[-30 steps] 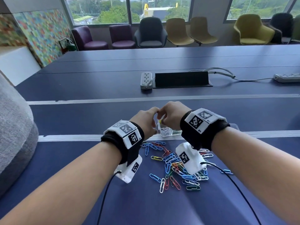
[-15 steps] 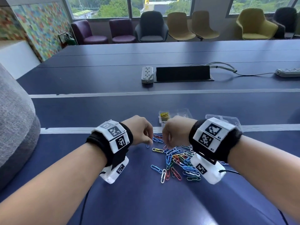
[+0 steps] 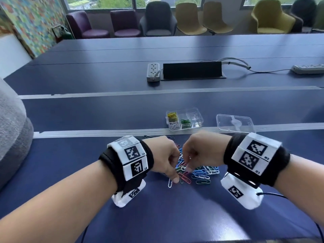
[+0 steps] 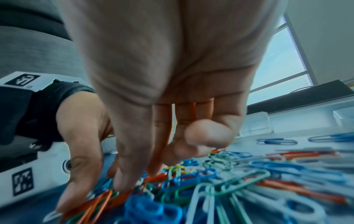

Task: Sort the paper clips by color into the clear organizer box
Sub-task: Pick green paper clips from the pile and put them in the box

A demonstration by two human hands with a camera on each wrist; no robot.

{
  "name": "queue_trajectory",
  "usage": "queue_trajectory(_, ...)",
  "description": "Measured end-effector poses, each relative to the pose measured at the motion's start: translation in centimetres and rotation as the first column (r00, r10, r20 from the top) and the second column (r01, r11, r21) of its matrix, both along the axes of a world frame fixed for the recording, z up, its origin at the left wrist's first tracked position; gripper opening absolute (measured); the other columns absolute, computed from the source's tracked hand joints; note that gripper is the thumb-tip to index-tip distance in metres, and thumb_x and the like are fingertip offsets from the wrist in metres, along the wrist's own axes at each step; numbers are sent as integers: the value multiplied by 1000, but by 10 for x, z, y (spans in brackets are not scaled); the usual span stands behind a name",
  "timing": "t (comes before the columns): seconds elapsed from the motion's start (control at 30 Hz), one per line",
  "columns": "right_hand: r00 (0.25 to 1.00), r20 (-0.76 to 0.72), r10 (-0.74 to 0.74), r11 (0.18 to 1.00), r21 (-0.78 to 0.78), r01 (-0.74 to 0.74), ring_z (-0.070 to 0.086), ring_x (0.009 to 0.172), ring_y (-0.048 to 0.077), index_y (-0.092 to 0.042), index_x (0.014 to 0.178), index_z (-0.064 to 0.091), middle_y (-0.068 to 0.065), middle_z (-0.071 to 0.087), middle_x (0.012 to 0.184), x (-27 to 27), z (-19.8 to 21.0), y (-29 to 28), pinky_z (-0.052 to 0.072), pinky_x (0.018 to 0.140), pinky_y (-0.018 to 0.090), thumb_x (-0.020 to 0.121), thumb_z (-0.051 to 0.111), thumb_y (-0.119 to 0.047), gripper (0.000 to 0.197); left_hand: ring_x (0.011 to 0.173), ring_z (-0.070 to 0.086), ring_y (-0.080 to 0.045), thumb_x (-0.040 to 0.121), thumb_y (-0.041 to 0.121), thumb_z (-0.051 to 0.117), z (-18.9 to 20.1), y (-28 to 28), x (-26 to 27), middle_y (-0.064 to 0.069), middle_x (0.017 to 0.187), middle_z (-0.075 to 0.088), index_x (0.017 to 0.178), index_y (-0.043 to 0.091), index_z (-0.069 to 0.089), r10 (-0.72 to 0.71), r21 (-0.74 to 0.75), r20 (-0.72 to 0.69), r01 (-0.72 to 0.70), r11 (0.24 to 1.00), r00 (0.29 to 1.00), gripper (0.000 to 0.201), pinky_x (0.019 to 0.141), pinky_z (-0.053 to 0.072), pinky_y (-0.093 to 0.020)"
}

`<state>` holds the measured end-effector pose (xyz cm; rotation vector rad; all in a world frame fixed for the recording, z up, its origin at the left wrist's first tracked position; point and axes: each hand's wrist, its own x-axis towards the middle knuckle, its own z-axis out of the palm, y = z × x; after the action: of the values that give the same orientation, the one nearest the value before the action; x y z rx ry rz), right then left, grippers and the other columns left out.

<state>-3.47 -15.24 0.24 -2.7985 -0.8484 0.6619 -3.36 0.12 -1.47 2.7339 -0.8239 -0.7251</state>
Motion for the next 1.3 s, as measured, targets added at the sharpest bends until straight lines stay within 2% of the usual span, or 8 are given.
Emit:
queue_trajectory(0.23,998,51,39,999,-7,-39,50,65,9,-21,84,74,-12,53,61,-4,-5,3,35,53,12,76,65,-23,12,56,50,-5,72,28,76,6,0,2,7,68,65,80,19,73,16,27,13,-16,1000,1000,13,54,39,-17)
queue_trajectory(0.37,999,54,-1,1000,22,0,53,69,10,-19,82,72,-10,59,68,-3,-6,-2,47,67,21,74,62,-18,13,71,54,-7,80,24,68,8,8,4,1,85,73,88,19,74,54,-16,58,-53,998,997,11,65,43,-19)
queue_trajectory(0.47,998,55,-37,998,48,34,53,71,11,-19,86,71,-10,60,74,-3,-6,-7,45,66,21,78,61,-19,13,73,57,-10,77,30,72,6,14,2,2,83,71,85,18,73,82,-15,42,-81,997,996,15,67,45,-21)
queue_trajectory(0.57,997,66,-41,997,68,36,50,71,12,-23,92,70,-9,58,76,-4,-5,-6,40,60,20,81,64,-32,16,72,55,-11,72,34,76,5,14,-1,2,80,67,81,16,70,78,47,57,-81,996,995,20,56,39,-20)
queue_trajectory(0.77,996,93,-4,1000,31,1,59,83,19,-24,88,72,-4,67,85,-2,-10,0,53,79,33,79,66,-34,15,69,55,-10,76,27,72,7,11,-1,6,67,62,81,17,73,53,60,40,-56,997,998,12,57,41,-20)
queue_trajectory(0.97,991,123,-43,990,136,26,60,77,15,-19,91,74,-1,73,87,2,-3,-7,50,78,26,84,61,-23,15,68,52,-11,79,23,59,9,11,0,8,65,55,74,21,60,117,-62,163,-108,992,980,5,68,47,-24)
queue_trajectory(1.13,984,86,-155,966,222,133,55,77,9,-24,105,71,-2,71,87,3,-1,-15,49,82,23,87,55,-15,26,64,49,-9,82,15,53,6,6,5,10,67,53,98,22,62,172,-133,143,-153,979,975,20,68,46,-23)
queue_trajectory(1.3,979,13,-205,944,265,195,53,53,-15,-23,99,72,-17,55,57,2,0,-18,38,58,1,83,51,-9,30,74,45,-16,86,11,44,4,-5,8,7,71,49,81,19,53,167,-91,151,-155,984,974,13,68,38,-23)
